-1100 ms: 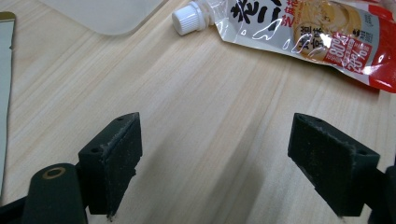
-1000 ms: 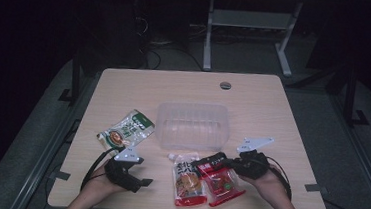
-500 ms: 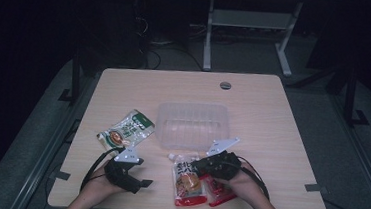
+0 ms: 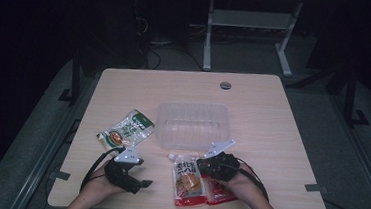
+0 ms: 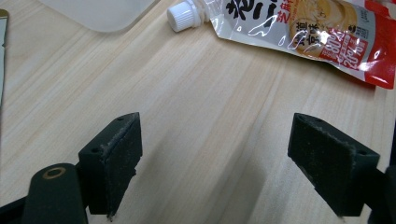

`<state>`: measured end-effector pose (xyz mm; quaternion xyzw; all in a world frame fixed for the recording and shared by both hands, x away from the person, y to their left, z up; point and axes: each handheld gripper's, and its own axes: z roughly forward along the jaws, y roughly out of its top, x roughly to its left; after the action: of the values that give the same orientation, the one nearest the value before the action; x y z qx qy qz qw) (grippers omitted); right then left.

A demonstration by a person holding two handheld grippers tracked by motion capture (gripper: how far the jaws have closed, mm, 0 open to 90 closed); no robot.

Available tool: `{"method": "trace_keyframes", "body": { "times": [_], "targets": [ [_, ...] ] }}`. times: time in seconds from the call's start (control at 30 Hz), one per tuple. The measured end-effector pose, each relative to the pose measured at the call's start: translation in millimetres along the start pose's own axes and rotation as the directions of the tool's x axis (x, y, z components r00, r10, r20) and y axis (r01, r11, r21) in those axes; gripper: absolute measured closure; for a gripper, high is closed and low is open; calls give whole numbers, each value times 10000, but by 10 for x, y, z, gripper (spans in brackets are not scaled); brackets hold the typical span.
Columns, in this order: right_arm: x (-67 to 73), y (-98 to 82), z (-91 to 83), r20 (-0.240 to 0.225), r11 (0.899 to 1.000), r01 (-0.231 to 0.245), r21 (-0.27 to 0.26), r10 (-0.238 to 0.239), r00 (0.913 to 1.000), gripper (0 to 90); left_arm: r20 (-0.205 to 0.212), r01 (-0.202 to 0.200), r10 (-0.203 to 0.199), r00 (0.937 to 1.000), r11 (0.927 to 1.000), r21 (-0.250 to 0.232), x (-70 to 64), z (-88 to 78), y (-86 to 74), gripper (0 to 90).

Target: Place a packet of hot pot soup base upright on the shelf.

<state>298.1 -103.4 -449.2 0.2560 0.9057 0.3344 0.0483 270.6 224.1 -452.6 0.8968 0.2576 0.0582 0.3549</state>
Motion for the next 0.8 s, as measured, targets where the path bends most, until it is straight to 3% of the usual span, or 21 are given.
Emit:
{"method": "trace_keyframes", "body": {
  "times": [0.43,0.63,0.8],
  "targets": [
    [-164,-104,-103,457,9990,-440,124,434,9980,896,-13,113,-113,9999,9999,-124,-2,-14,-3,175],
    [-297,-197,-194,888,9978,-648,117,635,9940,896,-5,121,-121,9999,9998,-134,-6,-16,-3,174],
    [-365,-253,-249,1046,9940,-1085,169,1062,9888,896,0,141,-141,9999,9998,-120,-7,-13,0,174]
  ]
}}
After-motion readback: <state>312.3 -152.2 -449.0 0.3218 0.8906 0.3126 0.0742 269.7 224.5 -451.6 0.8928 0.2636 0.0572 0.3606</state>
